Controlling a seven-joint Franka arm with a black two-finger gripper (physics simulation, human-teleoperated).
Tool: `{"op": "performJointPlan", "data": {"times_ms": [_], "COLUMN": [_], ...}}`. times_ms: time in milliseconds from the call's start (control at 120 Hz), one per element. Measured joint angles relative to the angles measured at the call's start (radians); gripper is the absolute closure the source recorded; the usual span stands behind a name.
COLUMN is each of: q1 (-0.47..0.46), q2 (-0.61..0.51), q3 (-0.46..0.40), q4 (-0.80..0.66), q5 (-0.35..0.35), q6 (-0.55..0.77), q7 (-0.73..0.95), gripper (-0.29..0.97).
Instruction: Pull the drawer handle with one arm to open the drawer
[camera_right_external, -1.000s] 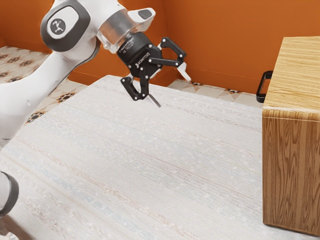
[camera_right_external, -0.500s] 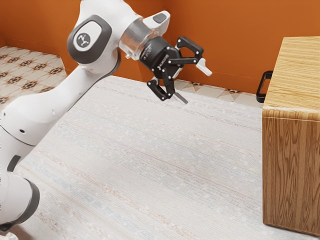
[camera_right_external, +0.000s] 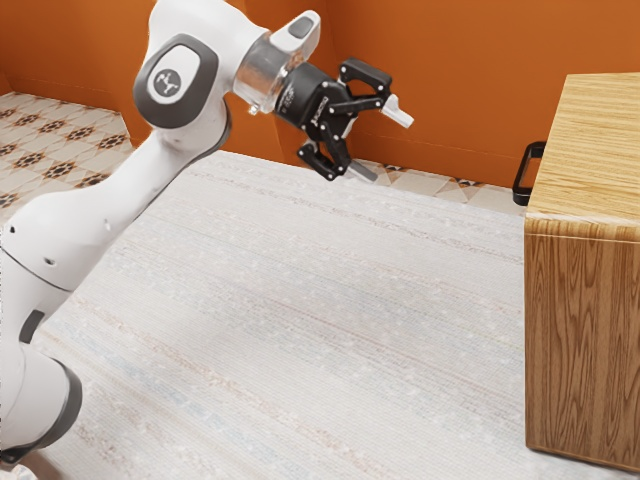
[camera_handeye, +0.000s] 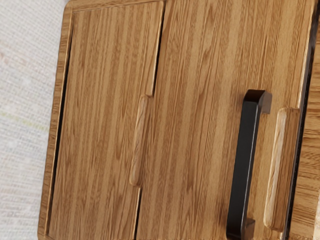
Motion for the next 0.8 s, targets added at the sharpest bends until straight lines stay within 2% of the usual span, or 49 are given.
{"op": "performJointPlan", "data": {"times_ms": [208,425,600,800], "q1": [-0.009,0.013,0.015,-0.04], "q2": [-0.045,-0.051,-0.04,-0.05], "q3": [-0.022,-0.021,0.008,0.027], "q4": [-0.095,-0.195,-0.179,-0.126], "q5": [-0.008,-0.073,-0.015,-0.003], "q6": [0.046,0.13,0.217,0.324], "q7": [0.066,0.108,0.154,0.193], "gripper": [0.0,0.01,0.06,0.14]}}
